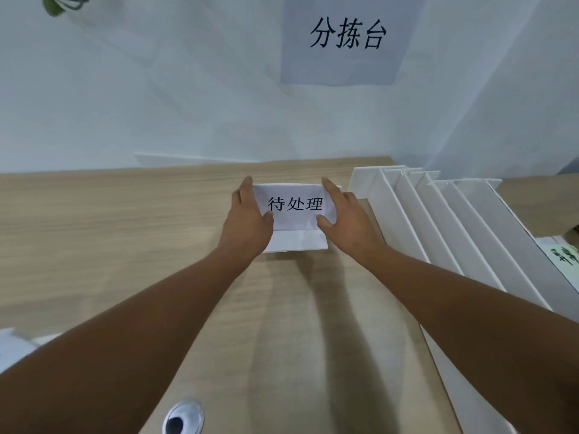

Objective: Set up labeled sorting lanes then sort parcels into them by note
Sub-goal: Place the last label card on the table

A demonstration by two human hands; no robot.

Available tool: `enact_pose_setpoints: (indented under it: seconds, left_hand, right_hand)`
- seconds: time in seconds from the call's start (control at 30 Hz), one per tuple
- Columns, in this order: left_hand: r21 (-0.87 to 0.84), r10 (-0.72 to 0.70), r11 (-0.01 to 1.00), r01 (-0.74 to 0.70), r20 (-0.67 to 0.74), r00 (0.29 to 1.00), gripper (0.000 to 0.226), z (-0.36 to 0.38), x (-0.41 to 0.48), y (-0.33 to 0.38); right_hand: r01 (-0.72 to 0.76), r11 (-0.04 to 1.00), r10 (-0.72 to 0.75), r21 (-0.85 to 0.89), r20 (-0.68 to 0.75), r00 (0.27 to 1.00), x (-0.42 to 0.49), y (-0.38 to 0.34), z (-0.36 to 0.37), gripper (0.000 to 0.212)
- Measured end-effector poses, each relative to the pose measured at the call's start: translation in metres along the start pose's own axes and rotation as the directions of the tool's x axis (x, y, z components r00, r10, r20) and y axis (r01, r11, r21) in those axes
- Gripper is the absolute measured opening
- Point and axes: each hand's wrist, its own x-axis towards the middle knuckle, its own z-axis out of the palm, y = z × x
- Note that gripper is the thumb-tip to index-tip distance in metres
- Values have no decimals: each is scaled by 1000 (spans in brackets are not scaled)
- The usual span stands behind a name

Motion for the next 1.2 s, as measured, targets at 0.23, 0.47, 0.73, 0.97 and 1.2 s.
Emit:
enact_pose_setpoints:
  seconds: [0.23, 0.47, 0.73, 0.97, 1.2]
  left_hand:
    - [-85, -80, 993, 76, -38, 996, 81, -35, -136, 6]
    - [-86, -101, 992, 97, -44, 994, 81, -63, -205, -24]
    - [-77, -81, 994, 83, 29, 996, 89, -53, -204, -50]
    - [-106, -18, 994, 22, 41, 999, 106, -47, -216, -70]
    - [-82, 44, 995, -63, -212, 976, 64, -55, -272, 22]
  right_hand:
    - [-46, 998, 47, 42, -21, 999, -120, -44, -1, 74]
    - [-12, 1000, 10, 18, 85, 996, -188, -67, 4, 75]
    - [-51, 998, 45, 32, 166, 985, -195, -66, 30, 90]
    - [-140, 978, 108, 156, 198, 974, -208, -56, 38, 97]
    - [-178, 970, 164, 168, 96, 982, -265, -56, -77, 86]
